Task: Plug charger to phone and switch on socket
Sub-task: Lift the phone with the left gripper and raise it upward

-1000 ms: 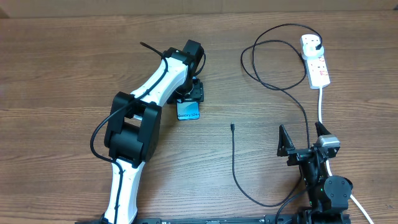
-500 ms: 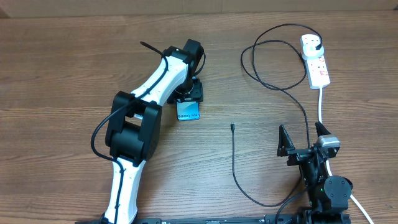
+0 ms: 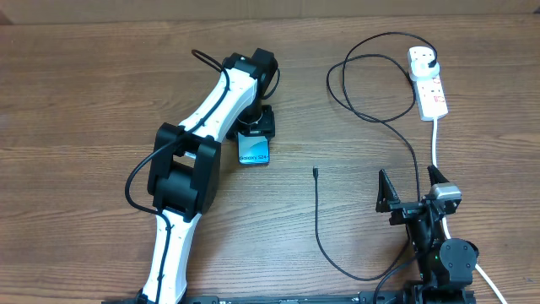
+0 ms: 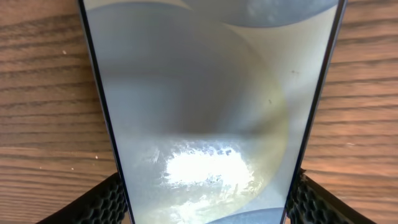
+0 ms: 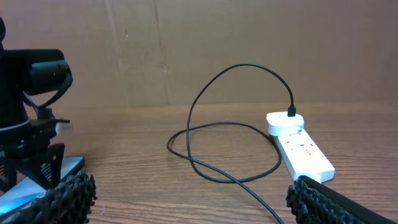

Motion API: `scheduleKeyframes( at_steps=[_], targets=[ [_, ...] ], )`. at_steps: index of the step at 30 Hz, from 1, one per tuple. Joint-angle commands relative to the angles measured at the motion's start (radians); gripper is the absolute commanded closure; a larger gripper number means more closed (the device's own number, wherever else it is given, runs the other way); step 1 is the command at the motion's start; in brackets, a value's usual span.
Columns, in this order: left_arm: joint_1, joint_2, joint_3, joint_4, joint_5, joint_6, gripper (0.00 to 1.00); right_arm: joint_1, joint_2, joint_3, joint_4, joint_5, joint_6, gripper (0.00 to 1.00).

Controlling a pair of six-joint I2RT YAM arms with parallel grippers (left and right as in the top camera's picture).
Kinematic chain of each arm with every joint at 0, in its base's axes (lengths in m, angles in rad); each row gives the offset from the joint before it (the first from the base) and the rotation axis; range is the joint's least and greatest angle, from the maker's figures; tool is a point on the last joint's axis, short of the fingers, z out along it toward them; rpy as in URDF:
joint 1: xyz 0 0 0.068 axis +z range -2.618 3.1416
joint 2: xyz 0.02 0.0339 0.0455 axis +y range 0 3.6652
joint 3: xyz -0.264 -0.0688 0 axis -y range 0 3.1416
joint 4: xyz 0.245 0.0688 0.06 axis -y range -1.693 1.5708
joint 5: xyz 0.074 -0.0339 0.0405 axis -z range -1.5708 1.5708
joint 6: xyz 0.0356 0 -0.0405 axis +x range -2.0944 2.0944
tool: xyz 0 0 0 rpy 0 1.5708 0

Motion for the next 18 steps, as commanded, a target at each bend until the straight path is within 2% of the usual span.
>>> scheduleKeyframes(
  at_steps=[1,9,18],
  targets=[
    [0.004,0.002,0.056,-0.016,0.087,-0.004,0.31,0.006,-0.005,-0.01,0.005,0.009,0.007,0.0],
    [0.055,0.002,0.068,-0.032,0.348,0.029,0.31,0.006,-0.005,-0.01,0.005,0.009,0.007,0.0],
    [0.164,0.002,0.068,-0.033,0.789,0.052,0.34,0.005,-0.005,-0.01,0.005,0.009,0.007,0.0]
  ],
)
